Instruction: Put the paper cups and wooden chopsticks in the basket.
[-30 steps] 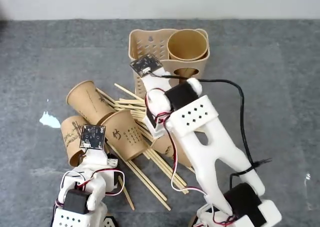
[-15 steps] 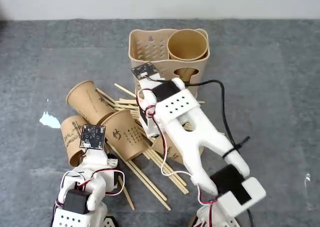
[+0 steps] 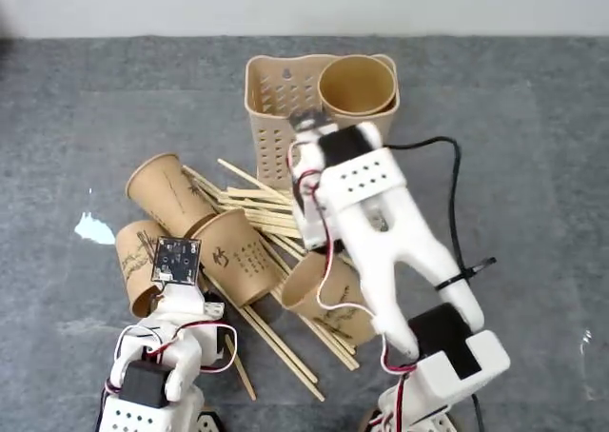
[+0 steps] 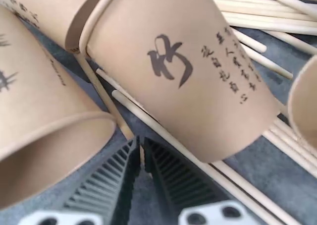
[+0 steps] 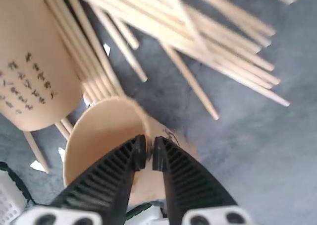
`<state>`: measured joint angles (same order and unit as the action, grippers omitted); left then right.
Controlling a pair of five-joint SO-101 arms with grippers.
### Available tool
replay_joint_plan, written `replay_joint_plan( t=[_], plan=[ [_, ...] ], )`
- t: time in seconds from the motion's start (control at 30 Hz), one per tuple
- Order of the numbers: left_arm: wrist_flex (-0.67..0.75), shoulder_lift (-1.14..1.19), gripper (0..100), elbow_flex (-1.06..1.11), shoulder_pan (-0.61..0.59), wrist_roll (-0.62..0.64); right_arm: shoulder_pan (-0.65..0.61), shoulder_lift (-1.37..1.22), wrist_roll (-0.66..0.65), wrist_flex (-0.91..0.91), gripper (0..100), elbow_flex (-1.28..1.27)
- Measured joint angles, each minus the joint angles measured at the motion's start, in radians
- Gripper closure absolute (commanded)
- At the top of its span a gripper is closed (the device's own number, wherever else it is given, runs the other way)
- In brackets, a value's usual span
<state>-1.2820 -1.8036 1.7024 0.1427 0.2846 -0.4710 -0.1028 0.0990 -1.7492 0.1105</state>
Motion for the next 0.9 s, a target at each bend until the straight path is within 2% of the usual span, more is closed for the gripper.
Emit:
replay_joint_plan(
  t=[0.17,0.43,0.7,0.9],
  plan=[
    [0.0,0.0,99,0.0,0.0,0.0,0.025,0.002,-0.034,-0.002,99.2,0.017],
    [0.0,0.0,99,0.0,0.0,0.0,0.032,0.101,-0.083,-0.002,98.5,0.017],
    [0.0,0.0,99,0.0,0.0,0.0,0.002,0.097,-0.063,-0.002,80.3,0.017],
    [0.0,0.0,99,0.0,0.0,0.0,-0.026,-0.031,0.023,-0.002,78.3,0.017]
  ],
)
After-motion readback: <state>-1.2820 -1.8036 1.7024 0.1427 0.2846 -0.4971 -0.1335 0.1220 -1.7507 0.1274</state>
